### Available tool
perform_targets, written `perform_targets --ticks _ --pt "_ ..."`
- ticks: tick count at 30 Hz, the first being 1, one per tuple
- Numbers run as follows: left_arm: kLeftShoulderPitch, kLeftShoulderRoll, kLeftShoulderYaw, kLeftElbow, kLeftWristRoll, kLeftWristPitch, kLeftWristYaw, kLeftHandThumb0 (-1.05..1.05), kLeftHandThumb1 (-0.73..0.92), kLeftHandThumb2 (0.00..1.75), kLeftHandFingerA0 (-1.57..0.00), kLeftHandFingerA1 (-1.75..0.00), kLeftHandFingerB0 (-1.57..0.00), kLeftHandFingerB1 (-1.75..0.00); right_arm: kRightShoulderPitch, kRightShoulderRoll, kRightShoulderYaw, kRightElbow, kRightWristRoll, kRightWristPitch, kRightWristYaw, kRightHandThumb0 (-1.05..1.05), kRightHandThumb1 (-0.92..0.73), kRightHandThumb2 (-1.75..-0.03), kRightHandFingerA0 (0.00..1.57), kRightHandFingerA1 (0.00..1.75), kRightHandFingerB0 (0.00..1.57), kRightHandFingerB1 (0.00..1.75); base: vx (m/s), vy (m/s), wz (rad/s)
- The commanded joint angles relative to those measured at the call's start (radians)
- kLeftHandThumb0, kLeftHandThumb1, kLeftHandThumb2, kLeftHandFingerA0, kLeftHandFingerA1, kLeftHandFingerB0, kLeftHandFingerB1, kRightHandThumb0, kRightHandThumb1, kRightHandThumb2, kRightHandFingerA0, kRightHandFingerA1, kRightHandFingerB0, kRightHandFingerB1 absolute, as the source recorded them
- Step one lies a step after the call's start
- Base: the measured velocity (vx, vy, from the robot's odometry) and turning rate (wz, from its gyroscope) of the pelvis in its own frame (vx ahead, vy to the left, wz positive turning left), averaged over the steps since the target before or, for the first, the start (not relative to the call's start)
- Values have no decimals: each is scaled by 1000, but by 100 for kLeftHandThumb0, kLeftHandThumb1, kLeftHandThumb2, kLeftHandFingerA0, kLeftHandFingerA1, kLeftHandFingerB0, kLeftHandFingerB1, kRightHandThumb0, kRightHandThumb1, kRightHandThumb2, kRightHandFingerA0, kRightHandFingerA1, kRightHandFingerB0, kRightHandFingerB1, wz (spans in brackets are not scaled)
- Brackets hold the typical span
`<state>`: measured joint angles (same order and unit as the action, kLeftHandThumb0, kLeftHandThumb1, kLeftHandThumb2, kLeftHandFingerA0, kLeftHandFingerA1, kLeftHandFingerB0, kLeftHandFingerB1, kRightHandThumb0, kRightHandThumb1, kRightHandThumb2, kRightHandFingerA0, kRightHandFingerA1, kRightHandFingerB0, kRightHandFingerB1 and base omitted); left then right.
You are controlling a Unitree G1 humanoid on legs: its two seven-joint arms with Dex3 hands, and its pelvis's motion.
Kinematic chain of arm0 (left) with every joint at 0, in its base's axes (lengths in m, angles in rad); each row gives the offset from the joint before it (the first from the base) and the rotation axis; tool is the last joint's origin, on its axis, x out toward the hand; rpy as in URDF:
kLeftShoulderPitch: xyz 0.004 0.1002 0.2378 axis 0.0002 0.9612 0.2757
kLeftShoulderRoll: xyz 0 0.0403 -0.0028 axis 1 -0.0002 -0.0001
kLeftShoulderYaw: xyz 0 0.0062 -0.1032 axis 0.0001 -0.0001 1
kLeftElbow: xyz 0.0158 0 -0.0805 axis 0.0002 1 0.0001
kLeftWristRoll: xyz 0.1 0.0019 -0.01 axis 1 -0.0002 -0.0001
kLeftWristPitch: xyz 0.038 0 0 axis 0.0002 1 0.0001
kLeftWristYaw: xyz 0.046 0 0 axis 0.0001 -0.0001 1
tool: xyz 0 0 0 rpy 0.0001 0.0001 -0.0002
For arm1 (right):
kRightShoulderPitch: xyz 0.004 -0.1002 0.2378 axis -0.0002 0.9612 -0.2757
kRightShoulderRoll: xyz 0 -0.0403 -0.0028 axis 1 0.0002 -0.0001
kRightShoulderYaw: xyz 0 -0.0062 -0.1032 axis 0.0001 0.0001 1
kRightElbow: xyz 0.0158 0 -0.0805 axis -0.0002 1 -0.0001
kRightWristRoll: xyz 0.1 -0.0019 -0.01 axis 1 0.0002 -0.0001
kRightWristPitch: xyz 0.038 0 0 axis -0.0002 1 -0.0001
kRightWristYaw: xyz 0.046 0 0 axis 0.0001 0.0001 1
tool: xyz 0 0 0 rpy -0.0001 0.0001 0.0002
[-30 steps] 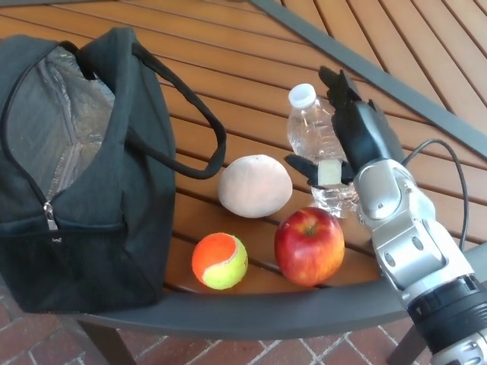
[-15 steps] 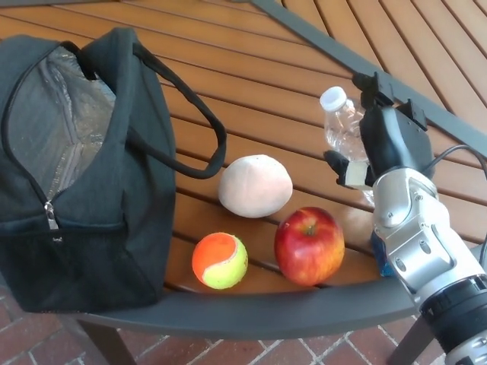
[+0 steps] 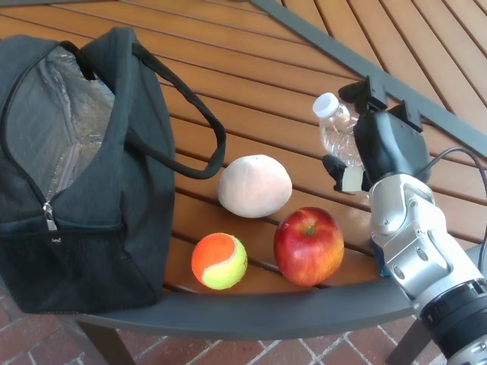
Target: Pick up a rubric cube, an apple, a tennis ball, a soft toy, a bottle from the table and put it into the lunch box one by one
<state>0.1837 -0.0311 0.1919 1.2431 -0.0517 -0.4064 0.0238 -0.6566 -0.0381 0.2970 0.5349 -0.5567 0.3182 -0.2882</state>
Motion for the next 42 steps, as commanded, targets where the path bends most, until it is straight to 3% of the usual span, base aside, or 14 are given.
perform_targets --ticks 1,4,9,15,23,25,26,27,32,33,35,36,38,42 --pt "22 11 4 7 2 -69 -12 -4 50 109 -102 -102 -96 -99 59 -22 -68 -43 71 -74 5 -16 -71 -91 78 175 65 156 0 0 0" --pt "23 10 5 7 1 -69 -13 -4 50 109 -102 -102 -96 -99 64 -22 -75 -49 69 -77 10 -16 -71 -91 78 175 65 156 0 0 0" --pt "34 4 27 14 -18 -81 -52 -7 49 107 -107 -108 -102 -101 92 -12 -125 -14 82 -248 -145 -22 -59 -99 84 175 69 158 0 0 0" --pt "35 10 15 19 2 -87 -42 -9 47 108 -102 -106 -101 -102 90 26 -182 10 133 -379 -230 -27 -72 -86 84 175 69 163 0 0 0" --pt "28 1 29 17 -15 -71 -44 -4 50 109 -105 -108 -101 -102 69 65 -275 9 208 -515 -269 -19 -62 -103 84 175 70 173 0 0 0" --pt "27 0 25 14 -9 -72 -38 -7 51 109 -103 -107 -100 -102 44 74 -290 2 213 -548 -289 -16 -59 -111 88 175 76 169 0 0 0" --pt "26 1 22 14 -5 -70 -36 -8 53 106 -103 -107 -99 -101 36 72 -293 3 215 -570 -292 -10 -48 -127 85 175 76 170 0 0 0" --pt "25 4 15 13 3 -68 -32 -8 54 106 -104 -106 -99 -101 22 68 -297 6 214 -596 -296 -17 -54 -118 86 175 77 170 0 0 0" --pt "24 4 9 11 8 -69 -23 -7 55 105 -103 -106 -99 -101 -7 61 -305 28 209 -627 -299 -19 -51 -122 89 175 79 168 0 0 0" --pt "22 3 12 12 3 -70 -28 -5 52 109 -104 -104 -99 -100 -17 62 -311 27 218 -638 -294 -24 -61 -107 93 175 81 167 0 0 0" --pt "20 2 12 11 1 -69 -29 -5 52 109 -104 -104 -99 -100 -26 64 -319 22 230 -648 -288 -24 -61 -107 93 175 81 167 0 0 0" --pt "21 5 1 10 15 -78 -22 -5 52 109 -103 -104 -100 -100 -36 74 -322 11 240 -652 -282 -23 -46 -126 92 175 81 168 0 0 0" --pt "15 5 -7 11 23 -71 -9 -7 59 96 -99 -105 -97 -99 -45 79 -322 3 245 -655 -276 -25 -49 -121 91 175 82 167 0 0 0" --pt "-3 3 -18 12 31 -50 13 -7 53 109 -100 -102 -95 -99 -73 117 -316 -41 259 -634 -259 -21 -41 -135 90 174 84 167 0 0 0"
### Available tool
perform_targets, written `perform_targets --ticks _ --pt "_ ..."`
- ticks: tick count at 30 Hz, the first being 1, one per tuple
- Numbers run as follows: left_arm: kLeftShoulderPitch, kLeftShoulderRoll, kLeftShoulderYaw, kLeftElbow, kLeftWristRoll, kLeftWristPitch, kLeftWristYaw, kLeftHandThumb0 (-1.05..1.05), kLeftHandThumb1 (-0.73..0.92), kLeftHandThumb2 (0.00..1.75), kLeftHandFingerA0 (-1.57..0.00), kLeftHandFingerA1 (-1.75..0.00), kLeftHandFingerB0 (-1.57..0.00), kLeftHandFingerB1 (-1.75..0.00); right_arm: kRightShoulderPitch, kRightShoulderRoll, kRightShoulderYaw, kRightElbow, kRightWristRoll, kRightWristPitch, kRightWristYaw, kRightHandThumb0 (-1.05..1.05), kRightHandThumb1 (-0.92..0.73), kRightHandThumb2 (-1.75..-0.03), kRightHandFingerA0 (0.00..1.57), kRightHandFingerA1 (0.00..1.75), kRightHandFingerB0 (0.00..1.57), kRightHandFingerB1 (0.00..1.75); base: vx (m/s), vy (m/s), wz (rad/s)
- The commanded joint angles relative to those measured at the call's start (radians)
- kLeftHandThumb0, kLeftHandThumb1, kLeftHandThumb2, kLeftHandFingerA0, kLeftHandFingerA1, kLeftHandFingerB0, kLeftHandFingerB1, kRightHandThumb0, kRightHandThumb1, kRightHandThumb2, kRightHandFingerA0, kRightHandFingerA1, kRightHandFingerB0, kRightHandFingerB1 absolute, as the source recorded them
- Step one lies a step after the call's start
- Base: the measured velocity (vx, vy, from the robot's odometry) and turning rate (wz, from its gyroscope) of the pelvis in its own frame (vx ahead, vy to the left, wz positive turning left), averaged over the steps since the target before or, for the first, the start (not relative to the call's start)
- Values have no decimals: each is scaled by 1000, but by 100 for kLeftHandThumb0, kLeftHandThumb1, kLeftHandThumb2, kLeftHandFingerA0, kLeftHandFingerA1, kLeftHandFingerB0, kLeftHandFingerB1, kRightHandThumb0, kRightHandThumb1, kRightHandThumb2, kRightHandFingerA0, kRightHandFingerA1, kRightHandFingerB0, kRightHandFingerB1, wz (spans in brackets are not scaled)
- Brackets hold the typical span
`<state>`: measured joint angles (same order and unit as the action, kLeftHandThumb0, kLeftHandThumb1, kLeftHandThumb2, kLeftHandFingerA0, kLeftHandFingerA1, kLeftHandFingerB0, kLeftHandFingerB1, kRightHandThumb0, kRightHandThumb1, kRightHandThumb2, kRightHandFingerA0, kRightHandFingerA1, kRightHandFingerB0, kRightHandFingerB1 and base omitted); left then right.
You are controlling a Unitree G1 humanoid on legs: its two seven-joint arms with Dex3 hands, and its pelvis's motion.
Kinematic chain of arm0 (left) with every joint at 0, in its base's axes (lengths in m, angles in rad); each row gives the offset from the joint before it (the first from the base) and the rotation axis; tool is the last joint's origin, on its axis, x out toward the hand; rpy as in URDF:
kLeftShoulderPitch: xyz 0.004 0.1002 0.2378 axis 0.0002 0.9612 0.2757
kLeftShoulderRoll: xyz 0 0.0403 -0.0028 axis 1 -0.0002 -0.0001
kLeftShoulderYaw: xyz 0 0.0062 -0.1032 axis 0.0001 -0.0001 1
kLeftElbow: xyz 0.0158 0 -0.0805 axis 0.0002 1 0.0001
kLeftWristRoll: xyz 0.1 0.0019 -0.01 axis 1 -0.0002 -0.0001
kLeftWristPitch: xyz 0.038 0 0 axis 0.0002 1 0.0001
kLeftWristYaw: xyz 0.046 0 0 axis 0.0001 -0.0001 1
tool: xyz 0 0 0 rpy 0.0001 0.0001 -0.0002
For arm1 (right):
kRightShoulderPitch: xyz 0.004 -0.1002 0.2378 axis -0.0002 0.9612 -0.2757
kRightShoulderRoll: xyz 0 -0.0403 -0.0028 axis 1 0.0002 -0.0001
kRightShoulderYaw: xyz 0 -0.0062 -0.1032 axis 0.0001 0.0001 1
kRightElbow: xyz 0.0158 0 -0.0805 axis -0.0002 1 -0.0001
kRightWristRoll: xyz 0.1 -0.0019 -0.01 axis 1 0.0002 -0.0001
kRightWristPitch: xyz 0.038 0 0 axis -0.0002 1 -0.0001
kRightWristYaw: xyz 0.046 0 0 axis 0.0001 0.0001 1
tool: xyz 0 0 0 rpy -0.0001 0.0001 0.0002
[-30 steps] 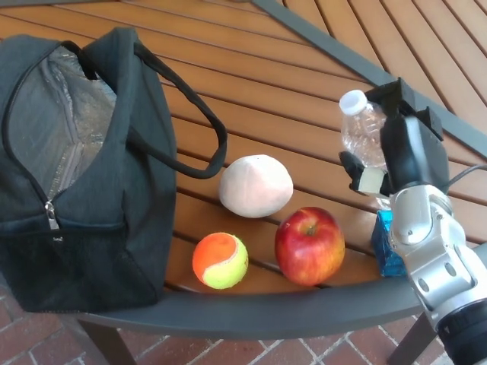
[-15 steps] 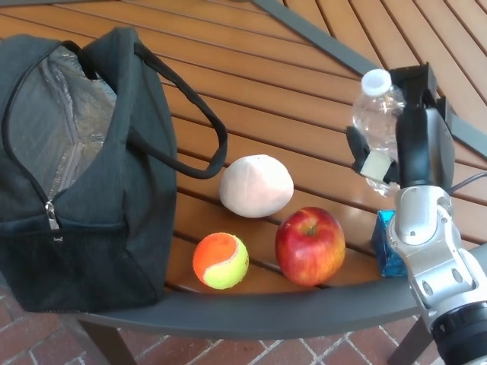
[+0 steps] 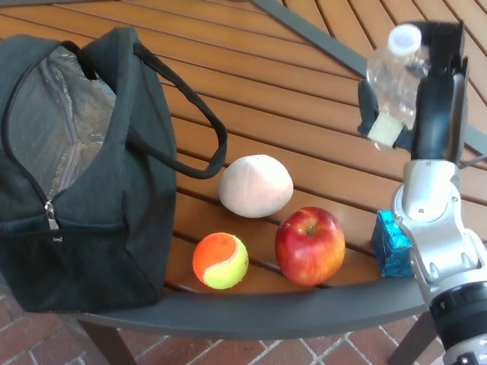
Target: Pick up a rubric cube, an apple, a tennis ball, a soft toy, a bottle from the table and put it into the lunch box one by one
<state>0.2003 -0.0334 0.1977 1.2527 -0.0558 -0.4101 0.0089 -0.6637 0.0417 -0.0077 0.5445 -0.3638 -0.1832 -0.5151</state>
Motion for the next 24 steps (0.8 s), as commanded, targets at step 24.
perform_targets --ticks 24 --pt "-45 -17 -30 -9 10 -39 28 -3 51 110 -101 -102 -98 -100 -263 438 -69 -290 633 205 137 -13 -37 -152 103 175 82 174 0 0 0"
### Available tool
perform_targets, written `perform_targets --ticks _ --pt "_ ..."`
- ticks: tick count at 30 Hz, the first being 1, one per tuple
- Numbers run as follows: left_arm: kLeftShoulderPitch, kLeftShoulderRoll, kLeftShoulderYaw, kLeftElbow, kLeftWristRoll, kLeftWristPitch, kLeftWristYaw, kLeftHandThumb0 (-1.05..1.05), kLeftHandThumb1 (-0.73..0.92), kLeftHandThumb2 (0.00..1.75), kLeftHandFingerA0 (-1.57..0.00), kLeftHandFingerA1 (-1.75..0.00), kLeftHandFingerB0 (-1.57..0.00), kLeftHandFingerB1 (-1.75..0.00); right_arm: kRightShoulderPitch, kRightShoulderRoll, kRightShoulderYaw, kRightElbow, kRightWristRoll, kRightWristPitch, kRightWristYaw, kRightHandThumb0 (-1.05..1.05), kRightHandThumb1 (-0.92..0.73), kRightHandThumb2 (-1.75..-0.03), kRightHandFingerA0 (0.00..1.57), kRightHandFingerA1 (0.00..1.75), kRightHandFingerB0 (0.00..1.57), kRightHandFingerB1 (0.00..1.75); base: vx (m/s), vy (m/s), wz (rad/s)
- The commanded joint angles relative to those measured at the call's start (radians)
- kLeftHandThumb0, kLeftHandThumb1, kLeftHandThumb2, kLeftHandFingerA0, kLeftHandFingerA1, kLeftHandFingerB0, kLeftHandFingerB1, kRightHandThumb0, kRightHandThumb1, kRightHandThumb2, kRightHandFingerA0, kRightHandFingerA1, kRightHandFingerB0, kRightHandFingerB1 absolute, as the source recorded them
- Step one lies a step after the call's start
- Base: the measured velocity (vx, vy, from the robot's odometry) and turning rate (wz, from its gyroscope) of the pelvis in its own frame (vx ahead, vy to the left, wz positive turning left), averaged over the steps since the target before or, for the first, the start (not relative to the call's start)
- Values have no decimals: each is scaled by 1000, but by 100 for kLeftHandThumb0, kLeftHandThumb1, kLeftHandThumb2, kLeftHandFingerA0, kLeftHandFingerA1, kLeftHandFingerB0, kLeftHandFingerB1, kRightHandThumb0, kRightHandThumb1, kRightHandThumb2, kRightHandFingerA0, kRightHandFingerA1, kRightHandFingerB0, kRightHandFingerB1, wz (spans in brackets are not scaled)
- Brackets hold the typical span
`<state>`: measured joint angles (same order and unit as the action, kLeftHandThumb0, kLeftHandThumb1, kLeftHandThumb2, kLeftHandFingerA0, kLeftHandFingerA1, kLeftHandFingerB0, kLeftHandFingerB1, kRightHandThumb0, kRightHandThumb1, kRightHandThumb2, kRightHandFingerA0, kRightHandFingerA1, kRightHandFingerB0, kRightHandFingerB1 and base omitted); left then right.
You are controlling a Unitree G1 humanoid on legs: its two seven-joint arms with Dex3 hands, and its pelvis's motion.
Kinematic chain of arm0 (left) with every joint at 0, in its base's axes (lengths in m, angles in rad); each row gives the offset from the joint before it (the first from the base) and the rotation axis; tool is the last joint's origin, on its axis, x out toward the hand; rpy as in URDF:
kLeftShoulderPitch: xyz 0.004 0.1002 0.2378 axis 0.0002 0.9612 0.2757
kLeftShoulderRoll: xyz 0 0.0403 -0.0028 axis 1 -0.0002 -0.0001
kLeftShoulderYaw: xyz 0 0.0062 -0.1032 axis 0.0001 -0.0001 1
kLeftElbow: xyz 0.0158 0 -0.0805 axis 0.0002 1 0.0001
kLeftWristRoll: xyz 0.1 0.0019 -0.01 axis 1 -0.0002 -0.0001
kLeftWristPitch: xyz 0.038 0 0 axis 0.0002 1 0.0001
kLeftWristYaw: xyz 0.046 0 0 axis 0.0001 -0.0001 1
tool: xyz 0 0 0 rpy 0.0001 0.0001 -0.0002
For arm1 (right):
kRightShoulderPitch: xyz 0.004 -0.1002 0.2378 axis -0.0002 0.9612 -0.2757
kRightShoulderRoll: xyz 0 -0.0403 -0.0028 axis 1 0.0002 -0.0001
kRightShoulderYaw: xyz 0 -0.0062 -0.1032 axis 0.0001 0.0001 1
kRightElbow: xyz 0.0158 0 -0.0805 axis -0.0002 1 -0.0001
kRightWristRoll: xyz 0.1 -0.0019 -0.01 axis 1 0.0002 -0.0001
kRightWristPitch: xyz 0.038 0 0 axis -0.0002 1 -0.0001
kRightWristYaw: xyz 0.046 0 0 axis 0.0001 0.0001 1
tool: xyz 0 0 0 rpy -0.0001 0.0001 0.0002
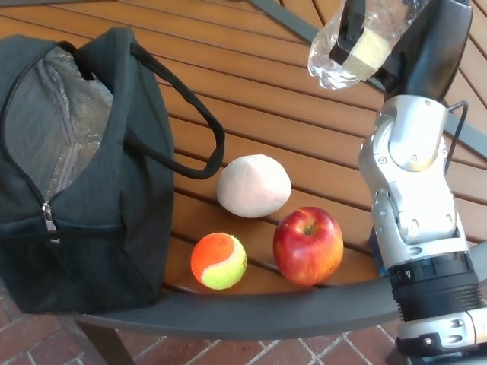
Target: Pick up a rubric cube, an apple, a tennis ball, a soft toy, a bottle from the table and put it into the lunch box one by one
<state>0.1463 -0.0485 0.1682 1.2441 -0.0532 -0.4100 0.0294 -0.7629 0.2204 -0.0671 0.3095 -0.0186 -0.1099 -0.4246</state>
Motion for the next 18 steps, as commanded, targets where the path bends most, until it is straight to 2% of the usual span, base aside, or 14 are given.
perform_targets --ticks 1,2,4,5,7,8,15,16,17,18 --pt "8 -2 0 0 7 -39 7 -3 51 110 -101 -102 -98 -100 -168 259 -5 -51 289 132 48 -13 -37 -152 103 175 82 174 0 0 0" --pt "11 -6 3 3 4 -43 4 -3 51 111 -104 -103 -100 -101 -171 276 11 -60 301 157 48 -14 -41 -144 101 175 79 174 0 0 0" --pt "11 -8 5 5 1 -45 -2 -5 52 108 -104 -105 -100 -102 -170 282 29 -63 309 168 56 -15 -45 -138 99 175 77 175 0 0 0" --pt "12 -7 7 8 -1 -46 -8 -6 51 107 -106 -105 -101 -102 -172 296 48 -61 316 179 57 -18 -46 -132 98 175 80 172 0 0 0" --pt "12 -7 8 10 -1 -48 -9 -6 51 107 -106 -105 -101 -102 -177 311 58 -59 328 194 48 -18 -46 -132 98 175 80 172 0 0 0" --pt "8 -9 5 9 3 -44 1 -5 51 106 -105 -103 -99 -101 -180 324 62 -49 354 191 60 -16 -38 -147 99 175 78 175 0 0 0" --pt "5 -11 -9 8 21 -39 23 -3 51 110 -103 -102 -101 -101 -165 353 81 -39 428 221 67 -14 -36 -152 101 175 82 170 0 0 0" --pt "1 -13 -10 7 23 -38 28 -4 56 100 -99 -102 -100 -100 -165 356 85 -34 434 226 62 -11 -41 -155 102 175 87 160 0 0 0" --pt "-2 -14 -10 6 23 -37 31 -4 56 100 -99 -102 -100 -100 -166 358 87 -31 436 229 58 -11 -41 -155 102 175 87 160 0 0 0" --pt "-7 -19 -12 1 25 -35 37 -2 50 109 -100 -102 -99 -100 -162 369 91 -24 441 234 53 -13 -37 -158 100 175 87 161 0 0 0"
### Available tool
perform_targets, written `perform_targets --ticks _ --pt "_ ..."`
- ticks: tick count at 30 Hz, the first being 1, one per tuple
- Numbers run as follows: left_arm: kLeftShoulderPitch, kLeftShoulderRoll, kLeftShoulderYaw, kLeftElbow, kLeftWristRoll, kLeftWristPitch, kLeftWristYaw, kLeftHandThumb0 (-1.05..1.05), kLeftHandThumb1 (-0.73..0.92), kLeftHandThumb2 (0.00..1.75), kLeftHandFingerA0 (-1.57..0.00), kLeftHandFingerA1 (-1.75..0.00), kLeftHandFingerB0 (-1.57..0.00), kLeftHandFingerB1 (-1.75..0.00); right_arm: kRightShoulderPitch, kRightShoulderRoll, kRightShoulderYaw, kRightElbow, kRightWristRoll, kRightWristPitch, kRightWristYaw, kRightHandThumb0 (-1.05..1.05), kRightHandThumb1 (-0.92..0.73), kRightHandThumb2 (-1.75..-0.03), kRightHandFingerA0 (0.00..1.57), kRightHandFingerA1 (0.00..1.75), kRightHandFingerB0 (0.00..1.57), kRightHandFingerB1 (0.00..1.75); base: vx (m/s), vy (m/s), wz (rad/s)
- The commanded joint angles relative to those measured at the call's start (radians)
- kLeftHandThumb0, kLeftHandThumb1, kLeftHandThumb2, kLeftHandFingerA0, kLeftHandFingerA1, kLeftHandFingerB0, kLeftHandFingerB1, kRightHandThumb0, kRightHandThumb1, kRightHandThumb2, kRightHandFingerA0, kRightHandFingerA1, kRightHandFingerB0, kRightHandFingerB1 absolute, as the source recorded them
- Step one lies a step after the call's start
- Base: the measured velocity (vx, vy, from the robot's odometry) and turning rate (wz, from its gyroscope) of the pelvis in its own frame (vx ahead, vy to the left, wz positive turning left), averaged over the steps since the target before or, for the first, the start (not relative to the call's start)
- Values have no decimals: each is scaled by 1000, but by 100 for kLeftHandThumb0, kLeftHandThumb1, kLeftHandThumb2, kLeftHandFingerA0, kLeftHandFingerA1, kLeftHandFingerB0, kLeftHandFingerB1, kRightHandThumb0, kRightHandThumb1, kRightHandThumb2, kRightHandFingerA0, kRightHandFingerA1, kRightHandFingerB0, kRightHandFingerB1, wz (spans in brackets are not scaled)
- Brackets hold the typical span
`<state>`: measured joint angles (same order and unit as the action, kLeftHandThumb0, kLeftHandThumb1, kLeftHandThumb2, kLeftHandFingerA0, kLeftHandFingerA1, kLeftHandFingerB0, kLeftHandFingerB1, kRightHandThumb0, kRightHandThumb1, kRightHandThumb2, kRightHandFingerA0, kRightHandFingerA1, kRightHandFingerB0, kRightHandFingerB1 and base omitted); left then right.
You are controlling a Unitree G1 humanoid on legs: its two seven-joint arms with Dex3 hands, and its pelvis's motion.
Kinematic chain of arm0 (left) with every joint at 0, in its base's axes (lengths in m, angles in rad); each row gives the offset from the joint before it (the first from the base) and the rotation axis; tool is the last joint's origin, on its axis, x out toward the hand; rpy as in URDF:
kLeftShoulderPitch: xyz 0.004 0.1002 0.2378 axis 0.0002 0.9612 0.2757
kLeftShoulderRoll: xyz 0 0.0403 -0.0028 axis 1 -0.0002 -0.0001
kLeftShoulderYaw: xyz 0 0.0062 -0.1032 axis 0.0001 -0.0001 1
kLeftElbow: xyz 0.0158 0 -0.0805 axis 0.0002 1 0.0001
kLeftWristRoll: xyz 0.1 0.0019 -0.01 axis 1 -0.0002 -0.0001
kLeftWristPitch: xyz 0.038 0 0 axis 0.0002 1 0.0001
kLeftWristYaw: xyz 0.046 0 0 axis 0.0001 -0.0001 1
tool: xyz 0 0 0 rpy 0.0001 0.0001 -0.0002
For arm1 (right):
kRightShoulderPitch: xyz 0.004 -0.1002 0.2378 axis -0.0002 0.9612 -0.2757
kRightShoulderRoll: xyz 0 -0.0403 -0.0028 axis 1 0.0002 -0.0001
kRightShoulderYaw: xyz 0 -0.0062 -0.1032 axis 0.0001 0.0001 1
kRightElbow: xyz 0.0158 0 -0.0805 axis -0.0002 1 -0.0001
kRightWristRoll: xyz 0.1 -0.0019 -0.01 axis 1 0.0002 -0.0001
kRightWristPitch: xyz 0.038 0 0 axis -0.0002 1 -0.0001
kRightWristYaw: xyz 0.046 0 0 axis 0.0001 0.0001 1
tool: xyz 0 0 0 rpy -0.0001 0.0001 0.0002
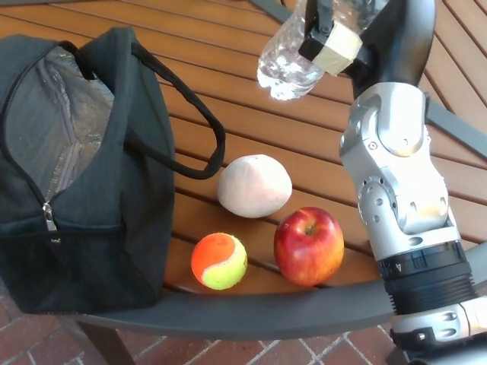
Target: Pick up a rubric cube, an apple, a tennis ball, a soft toy, a bottle from the table and put it into the lunch box one by one
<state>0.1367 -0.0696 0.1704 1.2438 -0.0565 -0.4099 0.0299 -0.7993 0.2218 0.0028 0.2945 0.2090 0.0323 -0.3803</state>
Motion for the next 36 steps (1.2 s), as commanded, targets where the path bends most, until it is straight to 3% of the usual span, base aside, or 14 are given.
perform_targets --ticks 1,10,11,15,16,17,19,20,22,23,24,27,28,36 --pt "-1 -1 -17 -2 29 -34 41 -2 50 109 -100 -102 -99 -100 -123 376 25 -5 218 95 4 -13 -37 -158 100 175 87 161 0 0 0" --pt "-2 -13 -27 -5 35 -30 47 -4 50 109 -103 -103 -100 -101 -112 410 73 29 248 77 16 -19 -35 -151 104 175 82 173 0 0 0" --pt "1 -13 -32 -5 41 -29 59 -5 57 98 -100 -104 -96 -101 -129 410 71 32 258 80 11 -10 -63 -130 119 126 118 125 0 0 0" --pt "6 -12 -30 -4 37 -34 60 -3 51 109 -103 -102 -100 -101 -173 411 55 47 276 68 -13 -10 -61 -129 119 126 120 126 0 0 0" --pt "5 -13 -25 -4 29 -34 48 -3 51 109 -103 -102 -101 -101 -185 410 51 51 282 62 -17 -27 -34 -146 98 175 82 165 0 0 0" --pt "4 -15 -22 -3 24 -34 42 -2 50 108 -103 -102 -101 -101 -203 410 40 60 289 54 -22 -11 -59 -129 120 127 122 127 0 0 0" --pt "0 -18 -28 -3 29 -31 49 -4 58 96 -100 -102 -99 -100 -255 405 13 81 312 43 -34 -35 -33 -147 135 168 102 147 0 0 0" --pt "-2 -18 -30 -4 30 -31 52 -4 50 109 -104 -102 -100 -100 -269 403 7 87 318 42 -37 -14 -58 -128 120 126 123 127 0 0 0" --pt "-4 -18 -31 -4 30 -30 54 -4 50 109 -104 -102 -100 -100 -282 400 3 94 325 41 -40 -14 -58 -128 120 126 123 127 0 0 0" --pt "-6 -19 -31 -5 29 -32 54 -3 50 109 -103 -102 -99 -99 -295 396 3 103 325 34 -39 -37 -35 -144 134 164 104 147 0 0 0" --pt "-6 -21 -28 -7 24 -30 54 -4 50 109 -103 -102 -98 -100 -307 393 0 108 327 34 -42 -21 -32 -160 104 175 83 175 0 0 0" --pt "-5 -24 -21 -10 15 -32 52 -3 50 109 -103 -102 -98 -100 -335 385 -7 117 335 35 -52 -22 -30 -161 104 175 82 174 0 0 0" --pt "-6 -25 -21 -10 14 -36 54 -4 51 108 -104 -103 -98 -100 -354 379 -13 123 339 32 -53 -12 -63 -130 119 126 121 126 0 0 0" --pt "1 -20 -48 -6 50 -33 92 -7 58 94 -100 -104 -96 -102 -433 368 -34 131 366 27 -72 -10 -65 -131 119 126 120 126 0 0 0"
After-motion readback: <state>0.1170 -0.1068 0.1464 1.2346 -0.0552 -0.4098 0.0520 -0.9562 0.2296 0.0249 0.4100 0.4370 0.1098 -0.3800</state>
